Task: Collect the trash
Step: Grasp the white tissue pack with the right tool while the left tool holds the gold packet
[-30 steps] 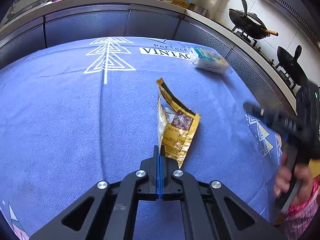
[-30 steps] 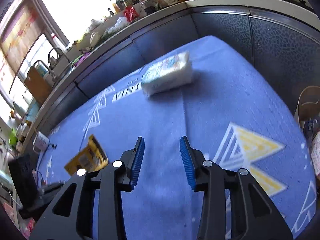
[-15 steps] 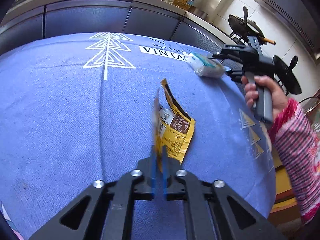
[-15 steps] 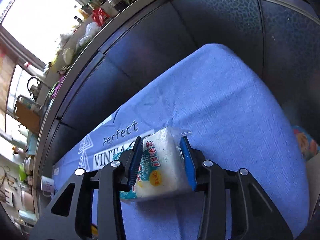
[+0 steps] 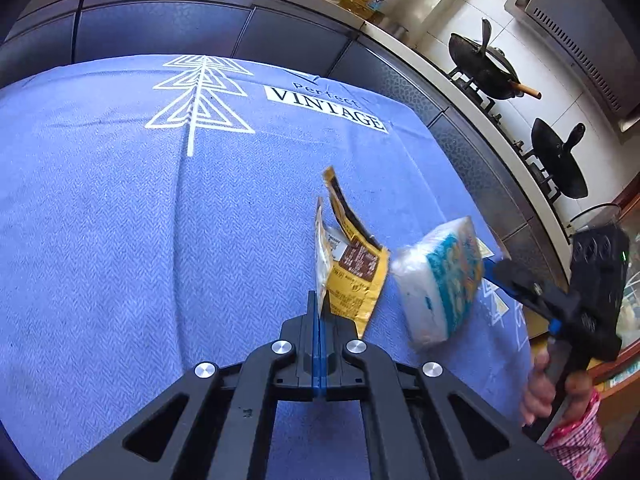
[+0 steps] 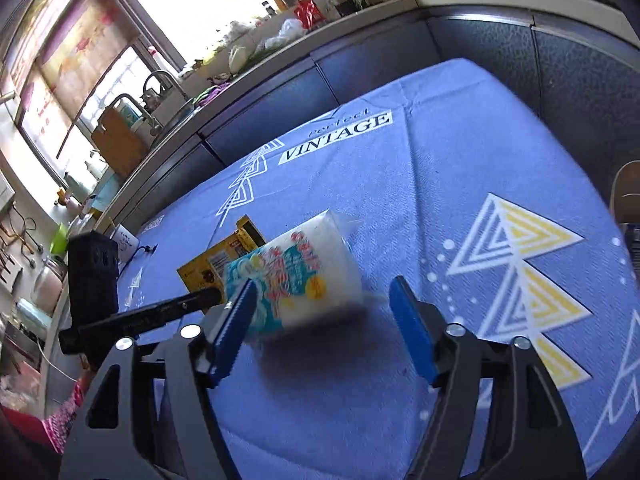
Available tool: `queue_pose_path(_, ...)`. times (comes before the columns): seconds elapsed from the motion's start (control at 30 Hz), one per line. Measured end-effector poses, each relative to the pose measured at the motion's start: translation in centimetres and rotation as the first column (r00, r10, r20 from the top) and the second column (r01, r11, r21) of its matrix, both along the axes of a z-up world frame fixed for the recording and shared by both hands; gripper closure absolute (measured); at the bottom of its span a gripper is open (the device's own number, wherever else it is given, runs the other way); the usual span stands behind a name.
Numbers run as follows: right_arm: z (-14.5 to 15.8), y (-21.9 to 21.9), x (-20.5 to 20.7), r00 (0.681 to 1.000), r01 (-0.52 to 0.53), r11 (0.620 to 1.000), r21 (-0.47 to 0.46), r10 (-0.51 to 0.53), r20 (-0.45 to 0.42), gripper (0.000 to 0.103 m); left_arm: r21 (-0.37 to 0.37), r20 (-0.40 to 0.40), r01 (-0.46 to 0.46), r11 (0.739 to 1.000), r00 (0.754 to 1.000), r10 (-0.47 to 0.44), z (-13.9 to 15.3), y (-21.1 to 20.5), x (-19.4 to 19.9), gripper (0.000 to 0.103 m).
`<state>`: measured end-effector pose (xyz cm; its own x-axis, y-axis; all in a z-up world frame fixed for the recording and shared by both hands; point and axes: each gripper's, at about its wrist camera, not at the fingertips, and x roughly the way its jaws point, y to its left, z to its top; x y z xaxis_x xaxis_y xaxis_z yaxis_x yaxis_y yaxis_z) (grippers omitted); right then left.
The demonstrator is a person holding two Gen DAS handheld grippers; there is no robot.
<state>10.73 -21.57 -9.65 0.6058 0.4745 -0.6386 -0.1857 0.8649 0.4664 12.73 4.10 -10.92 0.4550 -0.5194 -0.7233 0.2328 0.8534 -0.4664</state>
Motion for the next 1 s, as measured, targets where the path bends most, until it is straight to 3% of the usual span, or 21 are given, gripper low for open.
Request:
queue_pose_path(0.13, 0.3, 0.0, -2.1, 0.999, 0.036, 0.999, 0.03, -0.037, 0.006, 0.022, -0.034, 0.023, -0.009, 0.999, 1.0, 0.01, 1.5, 0.8, -1.3, 0.103)
queue_pose_path(0.37, -0.8, 6.0, -0.1, 0.999, 0.049, 0.984, -0.173, -0.051, -0.006, 0.011, -0.016, 0.058, -0.032, 0.999, 0.998, 0.033, 3.2, 1.4, -3.7, 0.103)
queue_pose_path(0.43, -1.1, 6.7, 0.5, 0.998, 0.057, 0.988, -0.145, -0.062, -0.025, 0.011, -0.004, 0.07, -0.045, 0.999, 0.996, 0.045, 3.5, 1.9, -4.3, 0.103)
queue_pose_path(0.5, -1.4, 6.7, 1.5, 0.993, 0.095, 0.994, -0.057, -0.099, -0.071, 0.011, 0.007, 0.085, -0.066, 0.998, 0.994, 0.065, 3.9, 2.3, -4.7, 0.103)
queue_pose_path(0.6, -1.8, 6.3, 3.0, 0.97, 0.208, 0.977, 0.034, -0.202, -0.136, 0.009, 0.017, 0.105, -0.098, 0.995, 0.99, 0.095, 4.3, 3.1, -5.0, 0.103)
queue_pose_path(0.7, -1.3, 7.9, 4.8, 0.969, 0.214, 0.976, -0.026, -0.216, -0.12, 0.009, 0.029, 0.115, -0.125, 0.992, 0.986, 0.121, 4.5, 3.8, -5.3, 0.103)
queue_pose_path(0.8, -1.0, 11.1, 6.8, 0.99, 0.082, 0.99, -0.114, -0.094, -0.105, 0.009, 0.052, 0.122, -0.149, 0.987, 0.982, 0.142, 4.6, 4.6, -5.7, 0.103)
queue_pose_path(0.87, -0.9, 12.9, 8.0, 0.996, 0.005, 0.978, -0.206, -0.023, -0.085, 0.01, 0.065, 0.126, -0.174, 0.983, 0.978, 0.165, 4.5, 5.6, -5.9, 0.103)
queue_pose_path(0.93, -1.2, 13.7, 8.3, 0.997, 0.006, 0.958, -0.286, -0.027, -0.07, 0.01, 0.068, 0.123, -0.205, 0.976, 0.973, 0.195, 4.4, 6.6, -6.1, 0.103)
queue_pose_path(1.0, -1.4, 13.5, 8.1, 0.995, 0.04, 0.959, -0.282, -0.064, -0.074, 0.01, 0.076, 0.124, -0.23, 0.97, 0.968, 0.22, 4.3, 7.4, -6.2, 0.103)
